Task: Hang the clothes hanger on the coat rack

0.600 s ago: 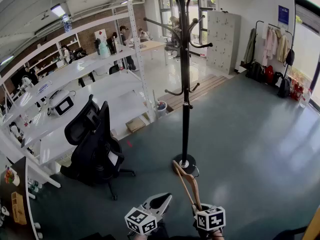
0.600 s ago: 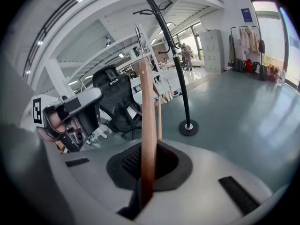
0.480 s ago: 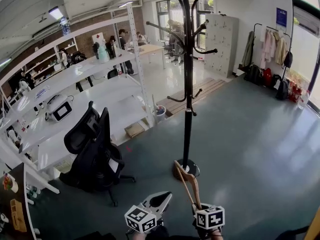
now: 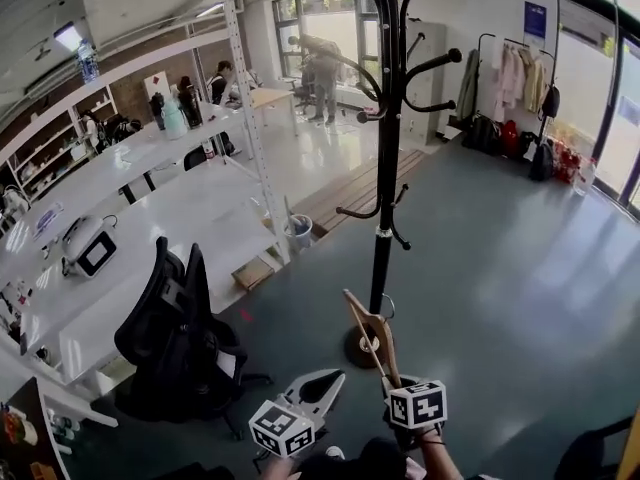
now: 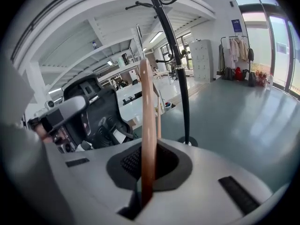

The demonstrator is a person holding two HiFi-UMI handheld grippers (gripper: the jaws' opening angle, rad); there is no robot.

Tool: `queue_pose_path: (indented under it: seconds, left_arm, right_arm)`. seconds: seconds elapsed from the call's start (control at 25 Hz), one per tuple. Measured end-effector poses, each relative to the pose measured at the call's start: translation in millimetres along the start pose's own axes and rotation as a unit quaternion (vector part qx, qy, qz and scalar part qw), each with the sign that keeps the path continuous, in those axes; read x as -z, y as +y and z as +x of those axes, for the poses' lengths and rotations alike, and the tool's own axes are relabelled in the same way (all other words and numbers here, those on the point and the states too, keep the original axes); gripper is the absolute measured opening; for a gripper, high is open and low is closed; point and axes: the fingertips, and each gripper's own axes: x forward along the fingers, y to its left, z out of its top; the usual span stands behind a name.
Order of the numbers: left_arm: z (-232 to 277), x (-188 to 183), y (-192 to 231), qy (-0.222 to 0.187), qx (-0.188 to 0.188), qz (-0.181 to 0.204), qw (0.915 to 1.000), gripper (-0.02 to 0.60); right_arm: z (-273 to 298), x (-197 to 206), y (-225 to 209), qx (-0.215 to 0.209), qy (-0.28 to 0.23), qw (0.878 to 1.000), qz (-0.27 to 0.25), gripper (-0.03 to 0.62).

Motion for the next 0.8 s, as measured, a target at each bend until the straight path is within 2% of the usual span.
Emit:
queue_pose_path:
  seconds: [0.2, 0.36, 0.56, 0.8]
  left_arm:
    - [24, -1, 24, 0.008, 0.019, -0.017, 0.9996, 0.0]
    - [44, -4, 48, 0.013, 0.02, -0.022, 0.9995, 0.0]
    - [74, -24, 102, 0.005, -0.008, -0.021, 0.9997, 0.0]
    - [109, -50, 156, -0.01, -0.041, -0.023, 0.9988, 0.0]
  right_arm:
    - [36, -54, -18, 0.018, -0.001, 1.0, 0.001, 0.008]
    - [70, -100, -34, 0.02, -0.004, 1.0, -0.005, 0.008]
    - [121, -149, -59, 0.015, 0.007, 1.0, 0.011, 0.008]
    - [176, -197, -89, 0.014, 0.026, 1.0, 0.006, 0.008]
